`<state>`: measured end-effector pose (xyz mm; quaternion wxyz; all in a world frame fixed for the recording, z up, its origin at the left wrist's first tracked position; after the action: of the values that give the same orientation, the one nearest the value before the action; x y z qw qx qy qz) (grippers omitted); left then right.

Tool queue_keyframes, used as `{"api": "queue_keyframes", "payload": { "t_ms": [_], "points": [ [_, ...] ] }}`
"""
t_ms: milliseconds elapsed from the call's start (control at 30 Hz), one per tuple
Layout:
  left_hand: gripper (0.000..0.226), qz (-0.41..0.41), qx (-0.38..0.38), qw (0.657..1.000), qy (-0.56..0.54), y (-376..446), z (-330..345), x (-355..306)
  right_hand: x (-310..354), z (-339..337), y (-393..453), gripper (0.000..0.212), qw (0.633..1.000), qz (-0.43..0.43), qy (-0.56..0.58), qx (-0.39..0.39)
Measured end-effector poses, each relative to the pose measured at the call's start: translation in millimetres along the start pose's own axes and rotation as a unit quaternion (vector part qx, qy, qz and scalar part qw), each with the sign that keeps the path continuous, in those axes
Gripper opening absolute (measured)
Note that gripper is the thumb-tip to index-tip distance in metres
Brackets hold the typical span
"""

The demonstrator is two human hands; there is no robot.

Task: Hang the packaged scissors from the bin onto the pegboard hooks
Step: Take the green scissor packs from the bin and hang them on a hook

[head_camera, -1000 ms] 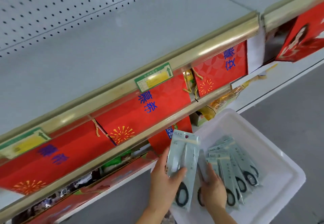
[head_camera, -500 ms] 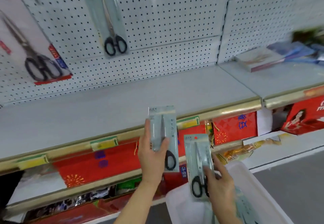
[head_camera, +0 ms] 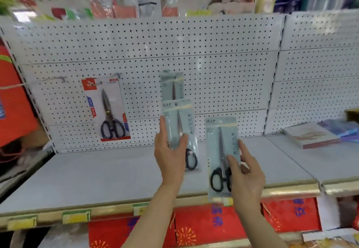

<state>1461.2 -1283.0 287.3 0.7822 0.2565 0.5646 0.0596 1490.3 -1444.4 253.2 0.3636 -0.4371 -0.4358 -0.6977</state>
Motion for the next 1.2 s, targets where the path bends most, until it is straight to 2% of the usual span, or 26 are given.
{"api": "queue_keyframes", "payload": {
  "t_ms": [367,633,933,1200],
  "points": [
    [0.082,0.021,0.001,0.999,0.032,75,50,-25,31,55,30,0.049,0.998,-0.009,0.069,0.010],
    [0.083,0.065,-0.009,0.995,0.072,78,60,-19,35,74,28,0.053,0.996,-0.017,0.089,0.012],
    [0.082,0.067,-0.012,0.994,0.085,78,61,-13,42,80,22,0.051,0.994,-0.016,0.102,0.021],
    [0.077,0.081,-0.008,0.983,0.163,96,69,12,46,89,18,0.053,0.993,-0.029,0.105,0.040]
  ]
}}
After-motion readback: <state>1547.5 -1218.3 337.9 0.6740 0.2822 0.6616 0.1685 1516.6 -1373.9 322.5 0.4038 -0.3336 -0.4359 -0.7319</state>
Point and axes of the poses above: each hand's wrist, its own y-axis towards the middle knuckle, its own z-axis out of the palm, x = y × z, the point moved 1 cm from there along y, towards the middle knuckle, and after that the axes turned 14 degrees about -x, right-handed, at the moved point
